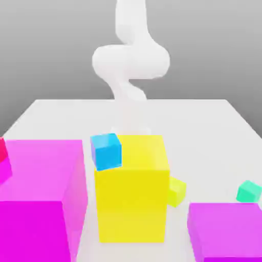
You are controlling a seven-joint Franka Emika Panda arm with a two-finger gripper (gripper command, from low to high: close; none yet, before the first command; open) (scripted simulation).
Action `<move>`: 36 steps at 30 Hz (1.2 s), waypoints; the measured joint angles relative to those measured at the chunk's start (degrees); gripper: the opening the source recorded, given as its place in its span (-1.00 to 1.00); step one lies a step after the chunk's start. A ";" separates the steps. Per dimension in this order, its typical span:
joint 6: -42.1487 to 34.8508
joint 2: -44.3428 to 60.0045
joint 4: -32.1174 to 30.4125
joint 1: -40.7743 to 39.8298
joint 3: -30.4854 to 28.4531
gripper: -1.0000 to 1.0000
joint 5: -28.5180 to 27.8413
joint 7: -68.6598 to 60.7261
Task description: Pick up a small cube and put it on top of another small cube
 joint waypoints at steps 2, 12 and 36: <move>1.67 3.60 -0.96 3.40 -0.24 0.00 0.15 -5.32; 9.52 20.59 -5.46 17.68 0.35 0.00 1.85 -31.12; 32.49 63.18 -11.95 38.70 5.85 0.00 -8.78 -70.15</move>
